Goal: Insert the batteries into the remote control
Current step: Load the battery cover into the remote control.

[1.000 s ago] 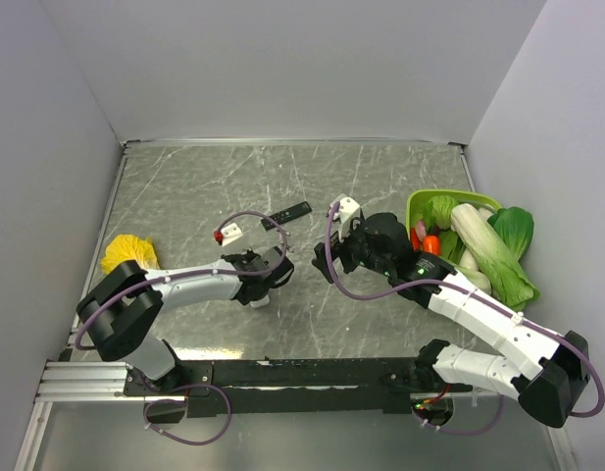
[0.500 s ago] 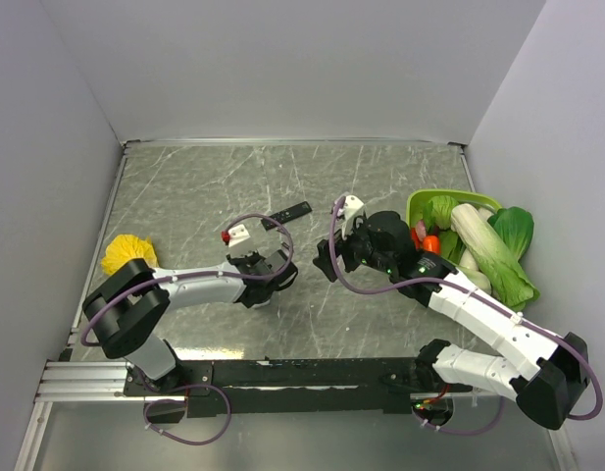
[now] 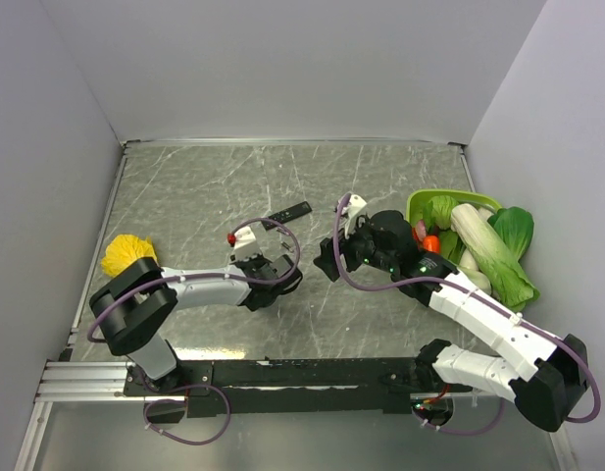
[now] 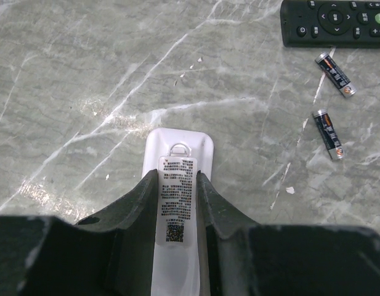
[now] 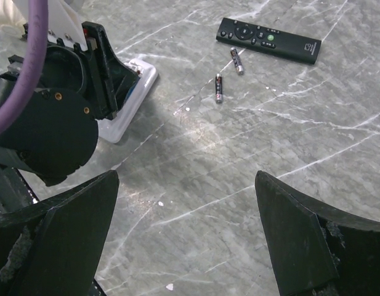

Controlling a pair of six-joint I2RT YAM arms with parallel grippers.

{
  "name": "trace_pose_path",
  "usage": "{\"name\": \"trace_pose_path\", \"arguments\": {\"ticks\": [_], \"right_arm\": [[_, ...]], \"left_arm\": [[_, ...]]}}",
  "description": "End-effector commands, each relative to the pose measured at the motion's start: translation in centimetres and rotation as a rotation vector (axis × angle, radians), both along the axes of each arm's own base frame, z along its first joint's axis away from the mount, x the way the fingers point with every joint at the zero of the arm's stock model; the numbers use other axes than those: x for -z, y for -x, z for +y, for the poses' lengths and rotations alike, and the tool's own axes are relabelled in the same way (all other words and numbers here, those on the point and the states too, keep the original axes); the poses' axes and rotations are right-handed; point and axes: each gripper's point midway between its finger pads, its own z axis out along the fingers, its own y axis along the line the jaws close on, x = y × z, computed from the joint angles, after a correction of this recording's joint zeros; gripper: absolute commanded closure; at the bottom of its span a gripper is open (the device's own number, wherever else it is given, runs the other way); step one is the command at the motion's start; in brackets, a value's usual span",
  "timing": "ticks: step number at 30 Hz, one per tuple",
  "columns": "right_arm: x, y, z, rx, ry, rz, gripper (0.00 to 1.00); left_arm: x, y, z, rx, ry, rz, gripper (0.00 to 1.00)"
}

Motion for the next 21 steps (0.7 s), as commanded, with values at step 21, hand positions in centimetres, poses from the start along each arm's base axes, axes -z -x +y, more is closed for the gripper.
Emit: {"name": "trace_pose_path", "arguments": {"ticks": [21], "right_arm": [[-1.67, -0.14, -0.11, -0.007, -0.102, -0.012, 0.0]], "left_arm": [[0.63, 0.07, -0.01, 0.026, -0.067, -0.064, 0.99]]}}
